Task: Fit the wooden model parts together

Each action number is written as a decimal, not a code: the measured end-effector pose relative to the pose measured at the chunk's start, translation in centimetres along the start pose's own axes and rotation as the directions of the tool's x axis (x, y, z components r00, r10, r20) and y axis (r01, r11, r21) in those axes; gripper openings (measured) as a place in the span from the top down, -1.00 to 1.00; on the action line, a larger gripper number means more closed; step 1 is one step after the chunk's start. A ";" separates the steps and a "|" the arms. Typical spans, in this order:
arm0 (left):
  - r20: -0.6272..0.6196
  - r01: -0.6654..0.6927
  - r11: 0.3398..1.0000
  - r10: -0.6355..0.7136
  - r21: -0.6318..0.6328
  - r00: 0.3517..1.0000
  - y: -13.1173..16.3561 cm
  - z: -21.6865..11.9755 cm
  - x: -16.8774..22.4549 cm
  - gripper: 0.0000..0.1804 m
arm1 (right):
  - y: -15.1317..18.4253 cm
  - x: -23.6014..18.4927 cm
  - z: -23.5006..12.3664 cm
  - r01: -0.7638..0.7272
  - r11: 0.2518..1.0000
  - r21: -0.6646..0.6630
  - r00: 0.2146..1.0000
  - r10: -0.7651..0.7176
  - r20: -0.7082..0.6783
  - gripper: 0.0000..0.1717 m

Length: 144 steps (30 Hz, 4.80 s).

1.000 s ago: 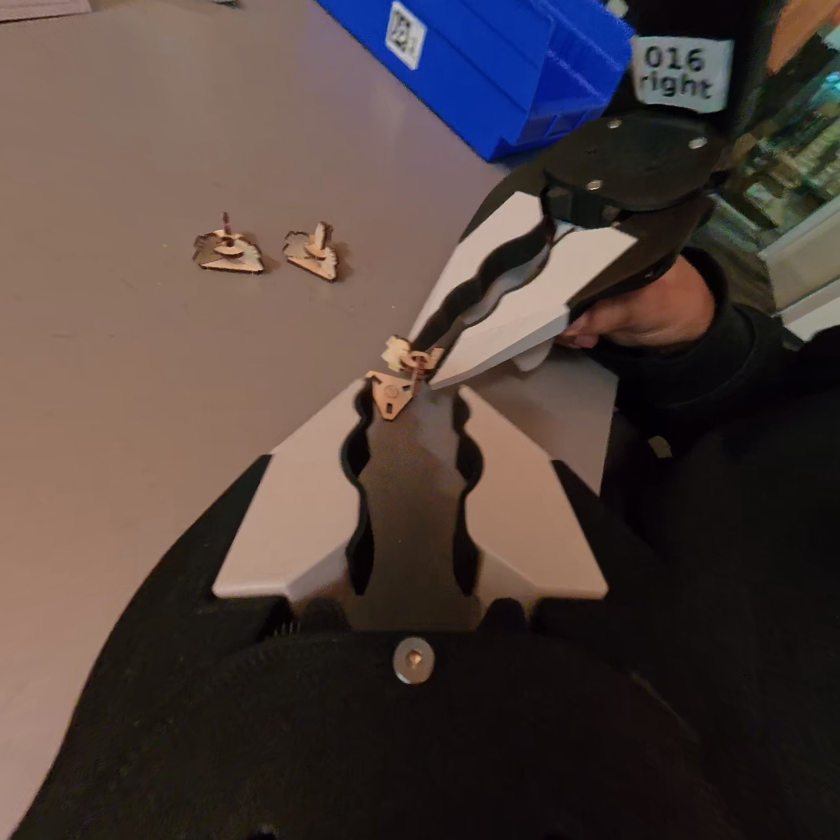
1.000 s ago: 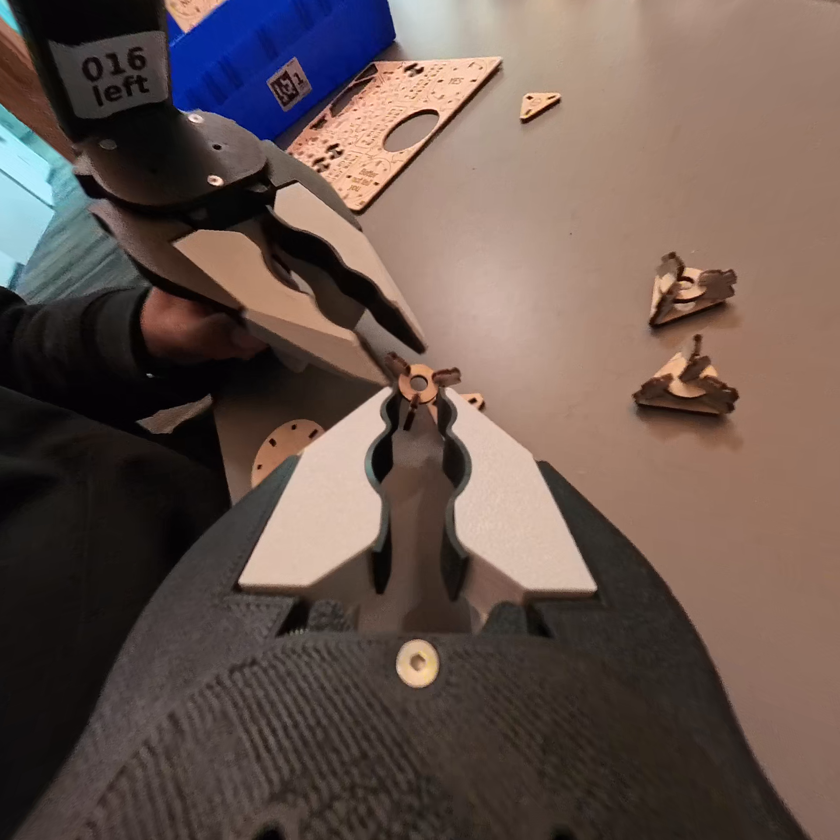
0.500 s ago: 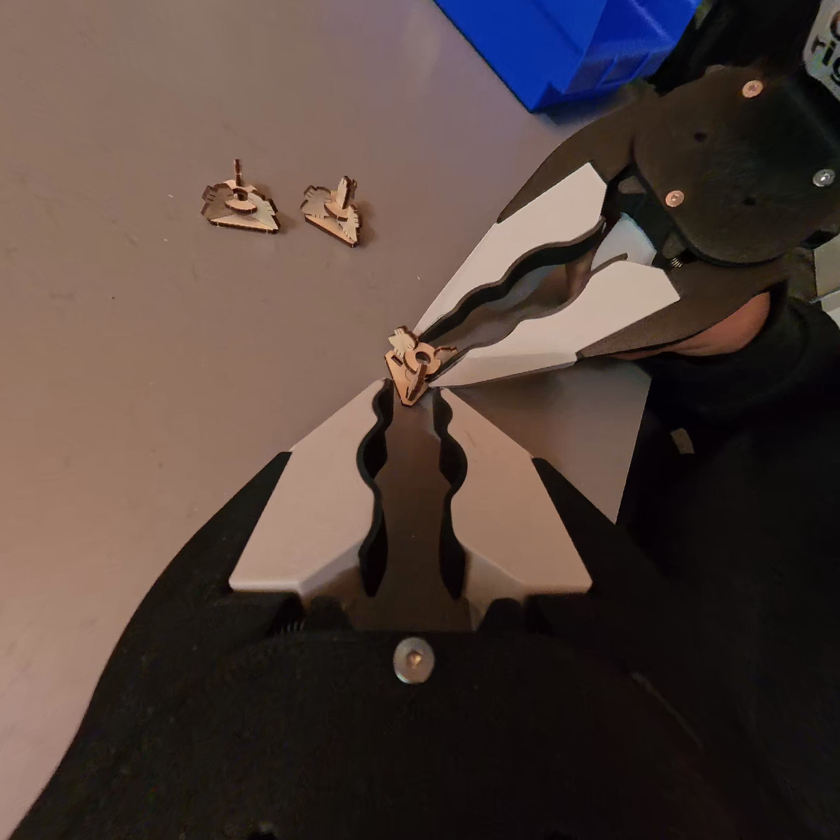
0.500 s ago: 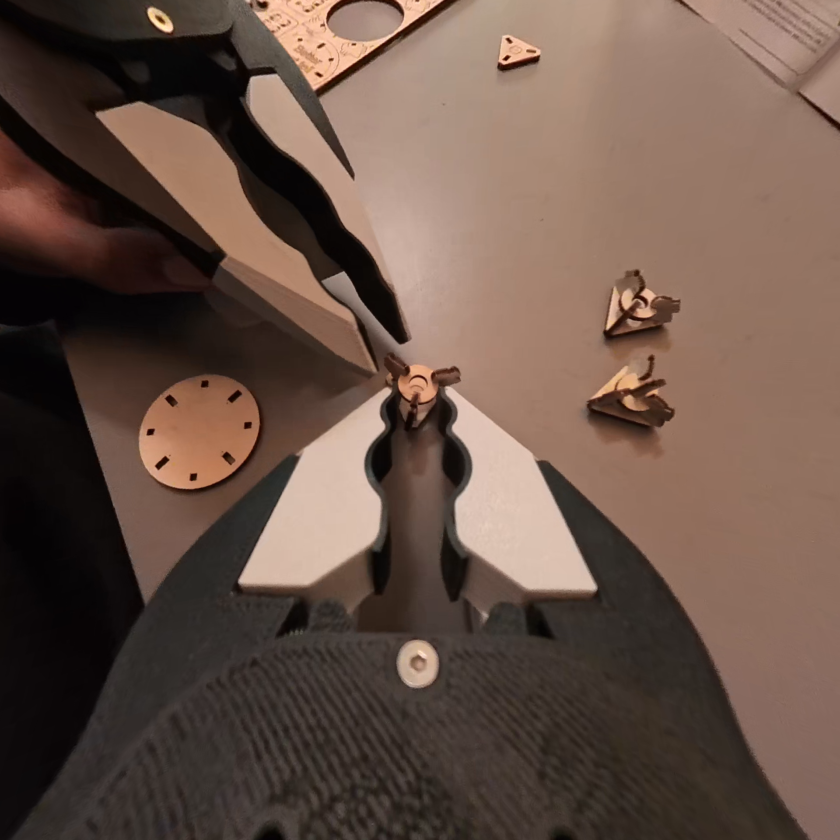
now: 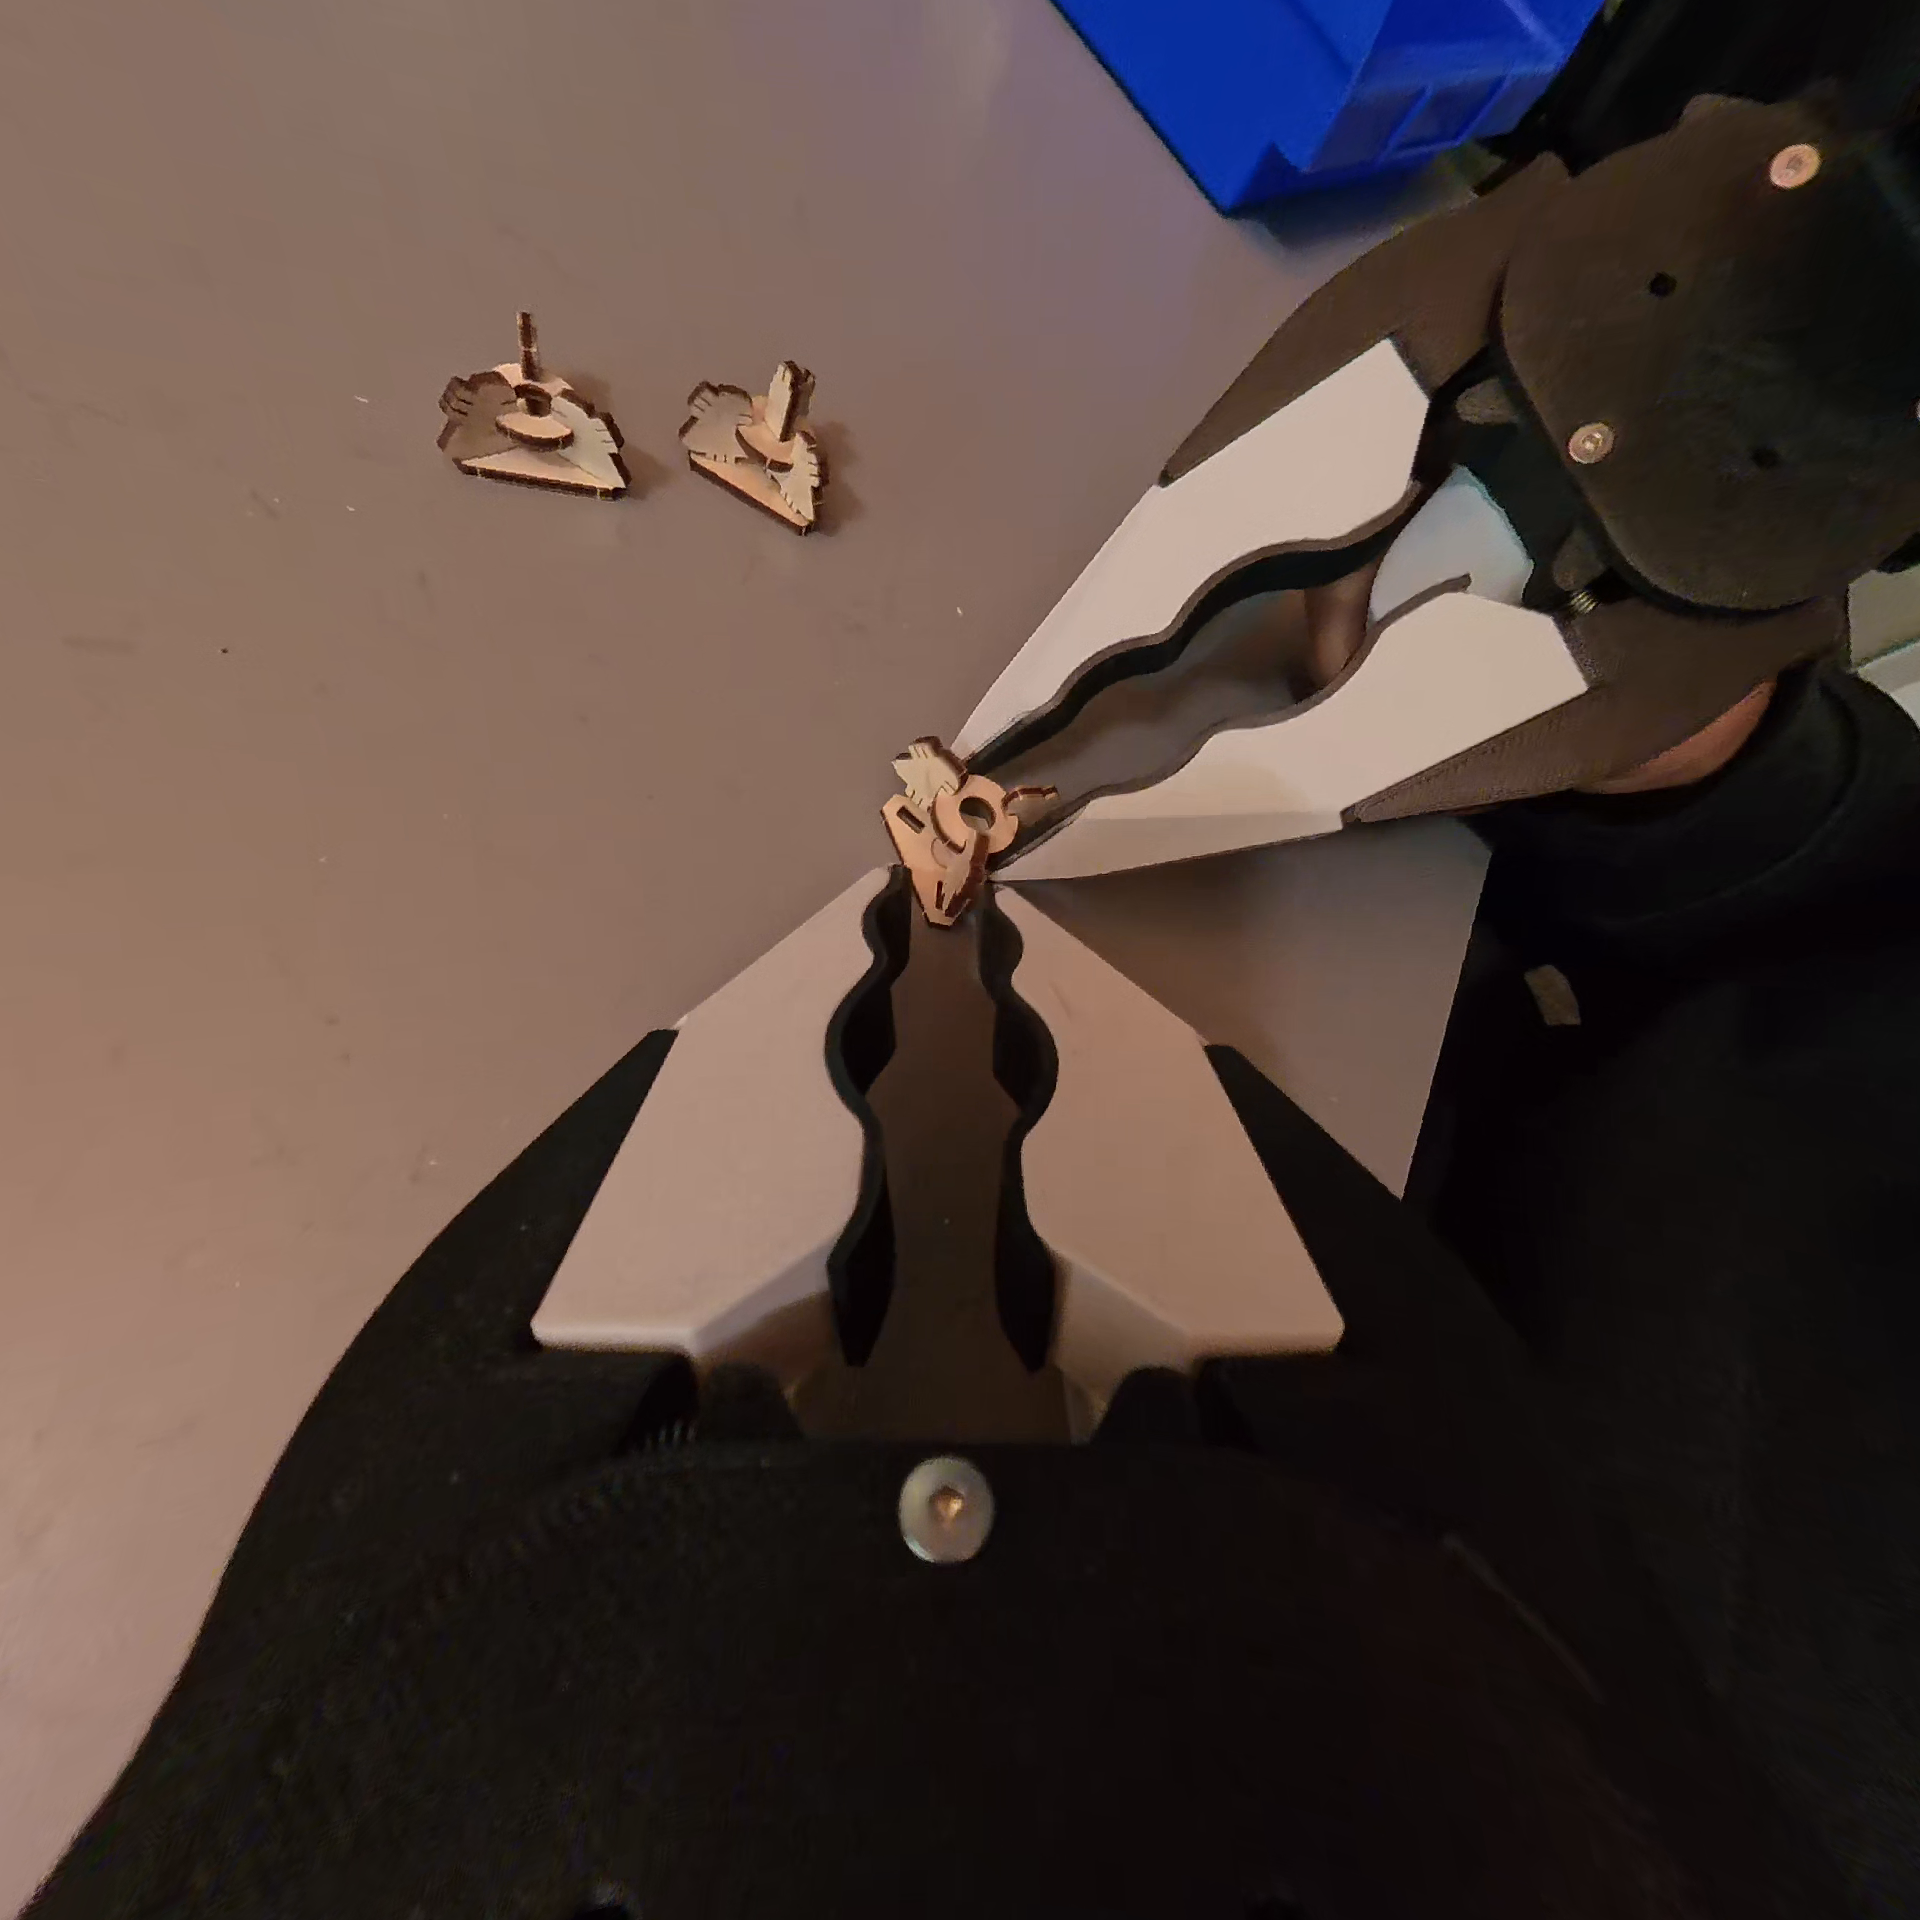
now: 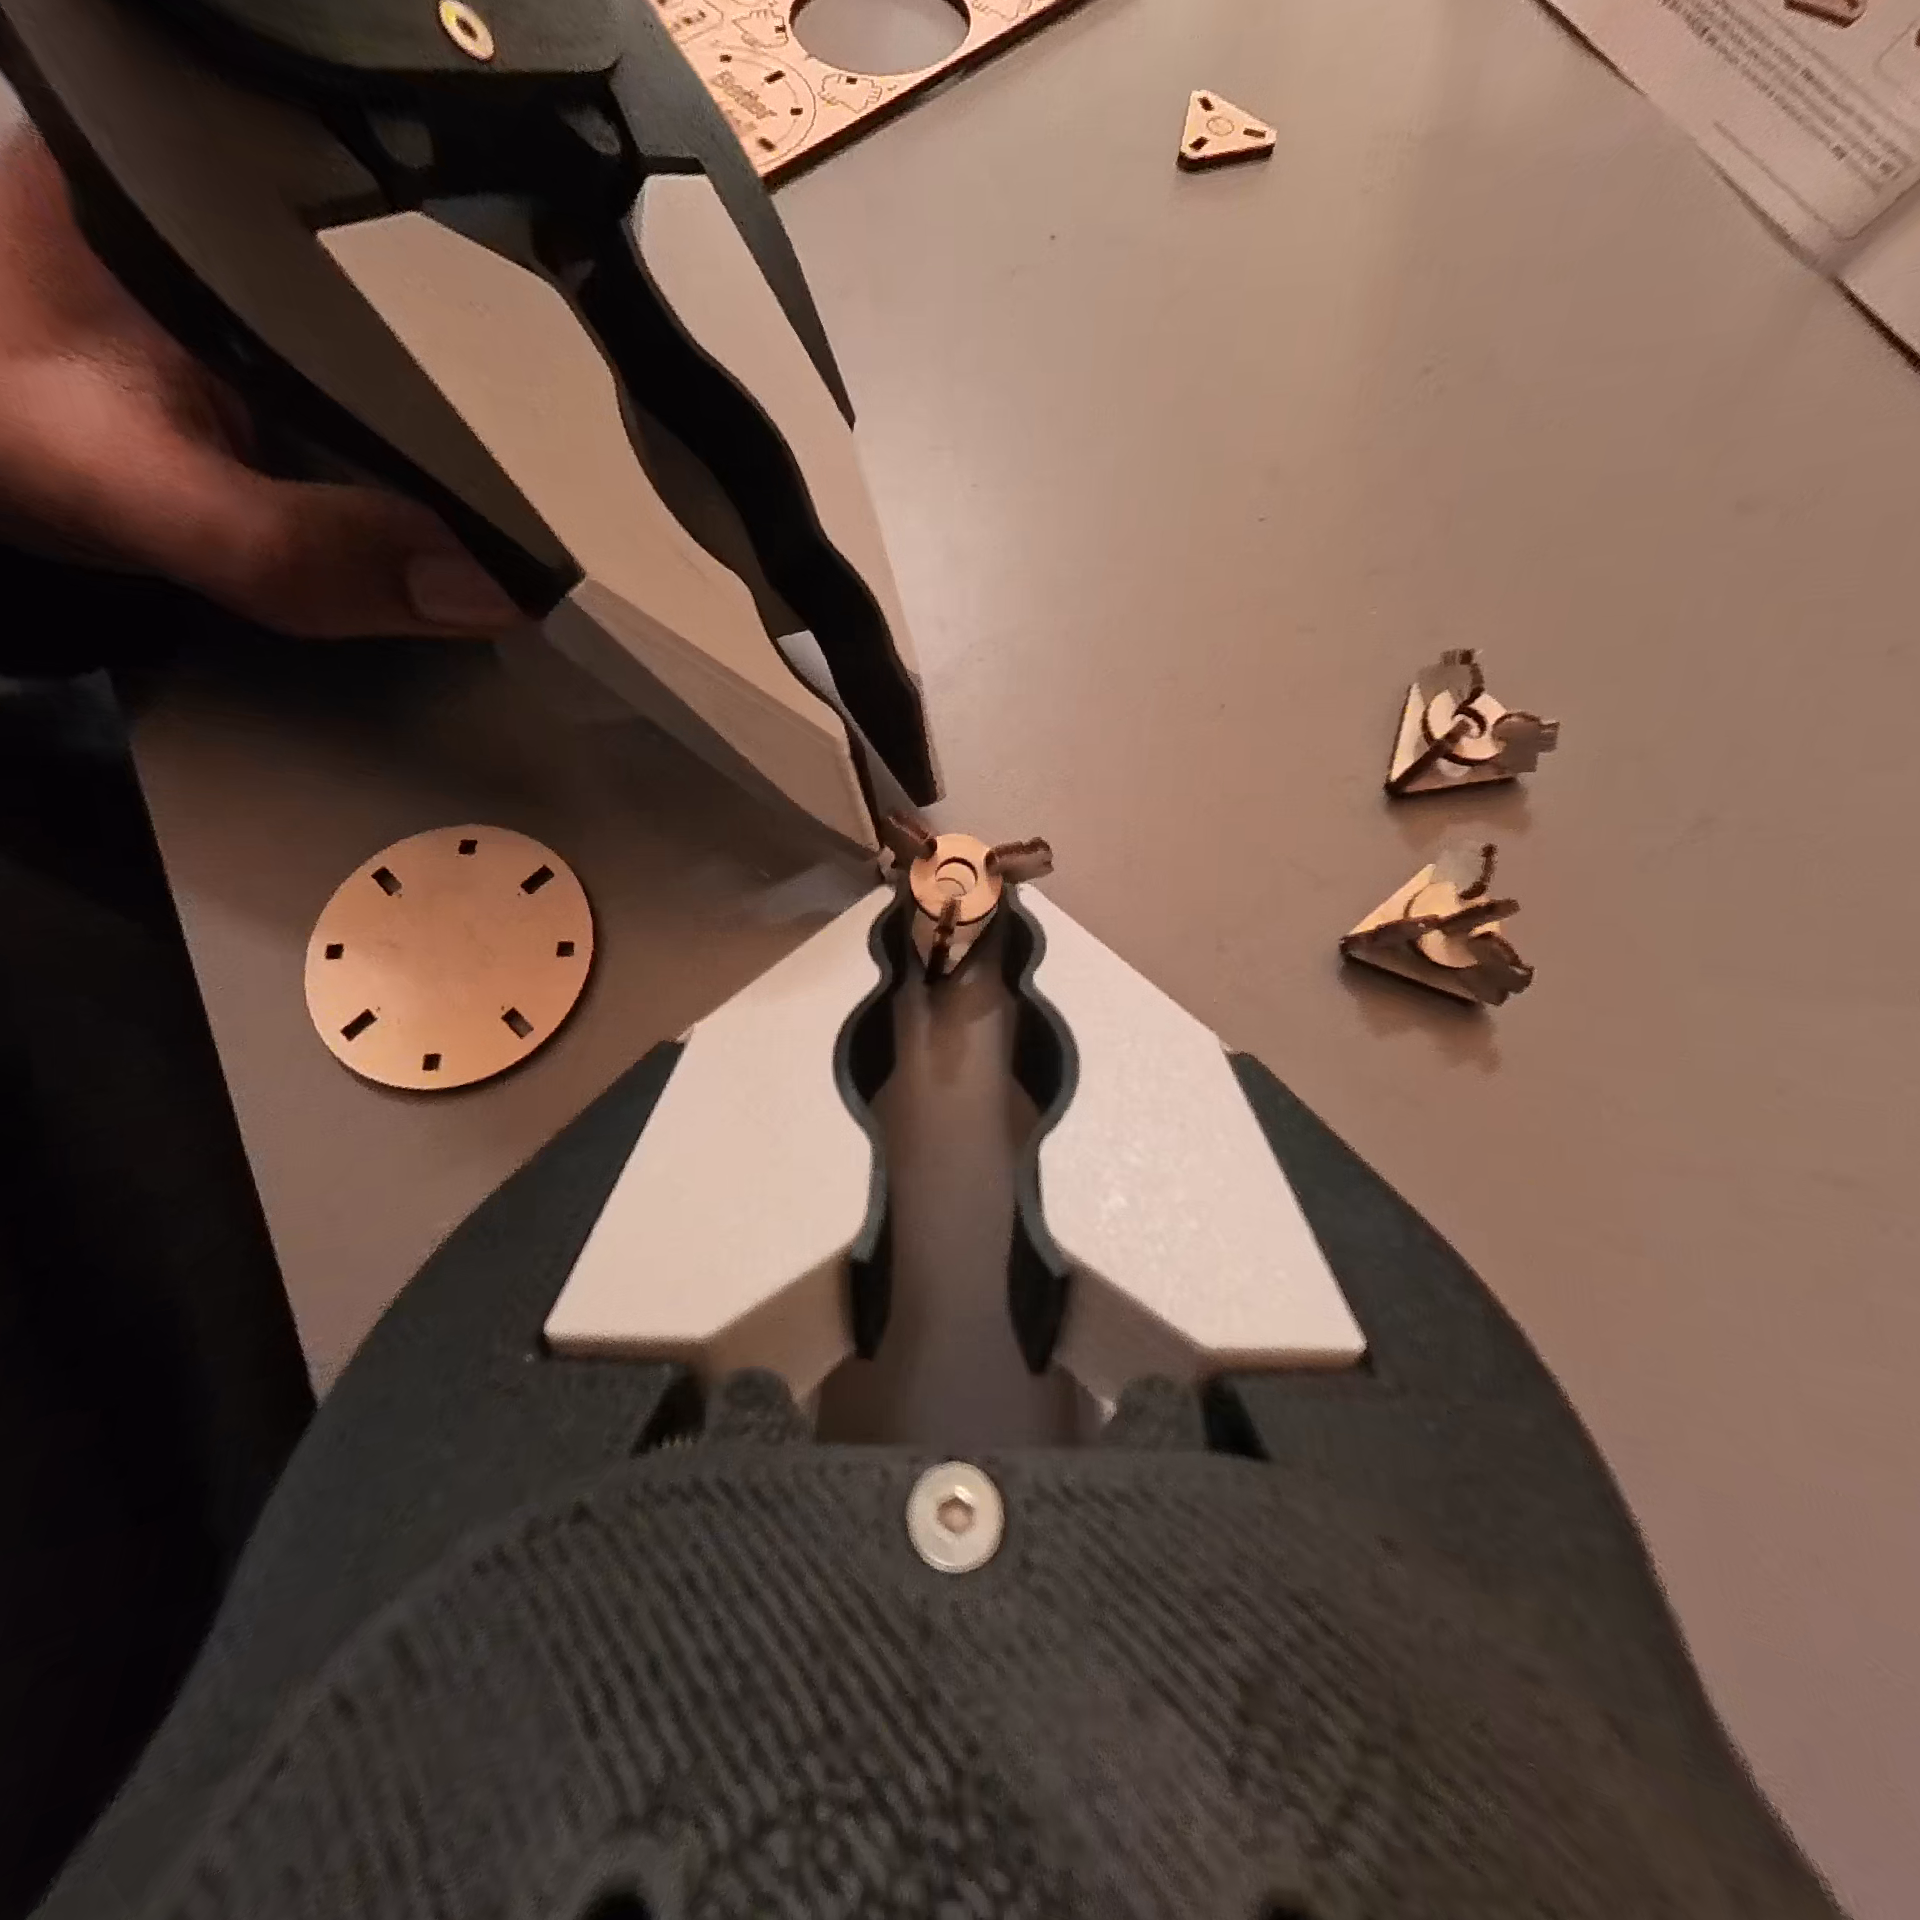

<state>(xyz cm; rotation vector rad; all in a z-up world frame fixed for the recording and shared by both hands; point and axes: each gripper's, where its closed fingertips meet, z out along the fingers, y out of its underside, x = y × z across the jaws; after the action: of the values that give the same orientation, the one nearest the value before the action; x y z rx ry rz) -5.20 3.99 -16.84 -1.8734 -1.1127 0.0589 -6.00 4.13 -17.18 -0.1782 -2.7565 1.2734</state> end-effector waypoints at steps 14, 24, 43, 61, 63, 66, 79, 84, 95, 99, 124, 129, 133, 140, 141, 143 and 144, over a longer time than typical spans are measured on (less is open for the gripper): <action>-0.008 -0.002 1.000 0.002 -0.012 1.000 0.2 0.1 0.2 0.87 | 0.1 -0.3 0.3 0.046 0.999 0.009 0.999 -0.046 0.014 0.82; -0.038 -0.002 1.000 0.002 -0.011 0.999 0.2 0.0 0.5 0.79 | -0.1 -0.7 0.2 0.110 0.994 0.024 0.993 -0.111 0.034 0.82; -0.052 0.015 1.000 -0.016 -0.022 0.999 0.4 0.1 0.5 0.72 | -0.2 0.2 -1.1 0.122 0.988 0.094 0.963 -0.141 0.229 0.82; -0.104 0.074 0.996 -0.077 -0.040 0.992 0.7 0.0 0.7 0.78 | 0.1 -0.4 0.3 0.158 0.987 0.037 0.962 -0.162 0.220 0.83; -0.108 0.081 0.996 -0.085 -0.040 0.991 0.7 0.0 0.7 0.80 | 0.1 -0.4 0.3 0.155 0.987 0.032 0.962 -0.158 0.222 0.82; -0.110 0.083 0.996 -0.087 -0.041 0.990 0.7 0.0 0.7 0.81 | 0.1 -0.3 0.3 0.153 0.988 0.025 0.962 -0.155 0.223 0.83; -0.112 0.094 0.995 -0.098 -0.043 0.989 0.7 0.0 0.6 0.83 | -0.1 -0.3 0.5 0.193 0.981 0.020 0.963 -0.193 0.188 0.83; -0.109 0.099 0.994 -0.103 -0.037 0.989 0.7 0.0 0.5 0.83 | -0.3 -0.2 0.5 0.198 0.980 0.023 0.965 -0.199 0.173 0.82; -0.115 0.106 0.993 -0.111 -0.043 0.987 0.7 0.0 0.5 0.86 | 0.0 0.1 0.6 0.148 0.989 -0.011 0.979 -0.145 0.143 0.83; -0.113 0.107 0.993 -0.111 -0.040 0.987 0.7 0.0 0.4 0.85 | 0.0 0.1 0.5 0.131 0.991 -0.013 0.983 -0.128 0.135 0.82; -0.105 0.116 0.993 -0.118 -0.033 0.987 0.6 0.0 0.3 0.84 | -0.2 -0.1 0.7 0.115 0.993 -0.034 0.991 -0.112 0.071 0.82; -0.108 0.120 0.992 -0.123 -0.032 0.987 0.6 0.0 0.3 0.84 | -0.1 -0.1 0.8 0.123 0.992 -0.042 0.991 -0.121 0.050 0.83; -0.105 0.125 0.992 -0.127 -0.027 0.986 0.5 -0.1 0.2 0.84 | -0.1 -0.1 0.8 0.131 0.990 -0.045 0.991 -0.129 0.044 0.82; -0.106 0.132 0.991 -0.134 -0.025 0.985 0.5 -0.1 0.1 0.84 | -0.3 -0.1 0.4 0.099 0.995 -0.030 0.993 -0.097 0.068 0.61; -0.106 0.133 0.991 -0.135 -0.025 0.985 0.5 -0.1 0.1 0.84 | -0.4 0.0 0.2 0.095 0.995 -0.026 0.993 -0.093 0.069 0.59; -0.106 0.134 0.991 -0.135 -0.025 0.985 0.5 -0.1 0.1 0.84 | -0.6 0.1 -0.1 0.096 0.995 -0.010 0.993 -0.095 0.077 0.58; -0.107 0.134 0.991 -0.136 -0.025 0.985 0.5 -0.1 0.1 0.84 | -0.8 0.0 -0.3 0.098 0.995 0.000 0.992 -0.098 0.085 0.58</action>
<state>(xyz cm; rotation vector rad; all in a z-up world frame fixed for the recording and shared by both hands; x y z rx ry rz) -4.74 3.92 -17.09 -1.7902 -1.1647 -0.1285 -6.00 3.81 -16.39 0.0118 -2.7993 1.2797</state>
